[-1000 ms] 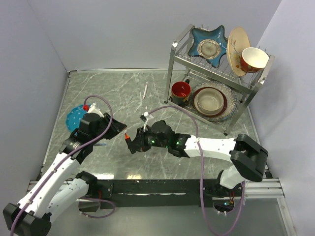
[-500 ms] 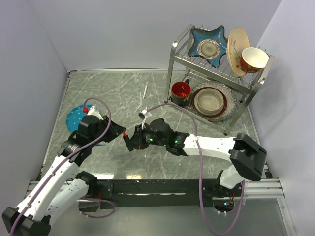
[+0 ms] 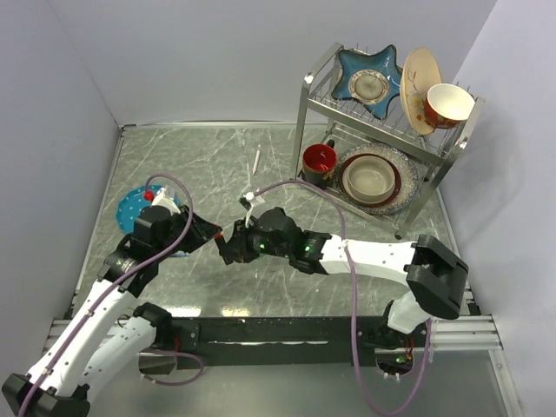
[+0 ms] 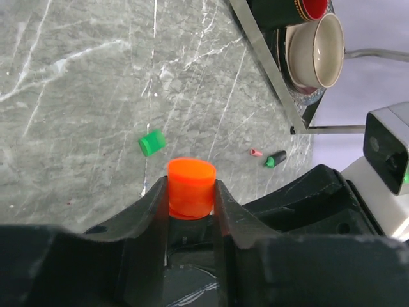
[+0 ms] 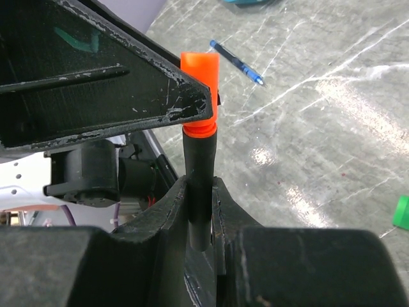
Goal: Insert the pens into the pen caps
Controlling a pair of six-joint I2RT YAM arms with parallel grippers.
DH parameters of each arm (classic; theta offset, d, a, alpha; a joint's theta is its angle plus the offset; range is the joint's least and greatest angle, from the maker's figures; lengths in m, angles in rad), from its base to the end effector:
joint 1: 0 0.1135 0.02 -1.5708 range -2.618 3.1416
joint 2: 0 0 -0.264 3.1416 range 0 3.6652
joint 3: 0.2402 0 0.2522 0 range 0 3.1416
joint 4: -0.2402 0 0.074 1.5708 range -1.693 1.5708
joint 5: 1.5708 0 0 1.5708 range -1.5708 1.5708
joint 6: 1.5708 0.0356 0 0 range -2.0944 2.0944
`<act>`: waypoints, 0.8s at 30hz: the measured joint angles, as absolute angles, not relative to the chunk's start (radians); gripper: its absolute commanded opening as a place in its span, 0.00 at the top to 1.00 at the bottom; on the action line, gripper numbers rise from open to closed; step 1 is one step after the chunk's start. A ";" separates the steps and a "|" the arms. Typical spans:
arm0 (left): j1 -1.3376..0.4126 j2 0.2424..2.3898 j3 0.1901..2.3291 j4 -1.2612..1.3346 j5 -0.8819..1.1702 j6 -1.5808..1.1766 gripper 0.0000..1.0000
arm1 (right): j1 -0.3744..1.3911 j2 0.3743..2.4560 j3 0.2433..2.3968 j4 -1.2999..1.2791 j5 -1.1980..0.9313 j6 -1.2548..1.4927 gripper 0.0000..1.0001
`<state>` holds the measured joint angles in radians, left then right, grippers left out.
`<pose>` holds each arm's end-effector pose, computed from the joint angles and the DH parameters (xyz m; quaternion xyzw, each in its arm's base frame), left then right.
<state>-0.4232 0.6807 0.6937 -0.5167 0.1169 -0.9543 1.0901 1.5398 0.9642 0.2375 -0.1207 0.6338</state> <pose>0.1394 -0.0673 0.2900 -0.1969 0.8372 -0.3615 0.3600 0.1595 0.3151 0.2581 -0.2182 0.7855 0.4701 0.3383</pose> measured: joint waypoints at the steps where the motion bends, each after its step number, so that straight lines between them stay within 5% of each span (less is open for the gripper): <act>1: -0.422 0.675 0.694 -0.521 0.120 -0.952 0.50 | 1.091 1.540 0.965 0.237 -0.121 0.630 1.00; 8: -0.424 0.594 0.727 -0.565 0.184 -0.926 0.25 | 1.092 1.516 0.939 0.297 -0.133 0.604 1.00; 24: -0.433 0.467 0.758 -0.354 0.466 -0.904 0.40 | 1.094 1.224 0.775 0.628 -0.305 0.587 1.00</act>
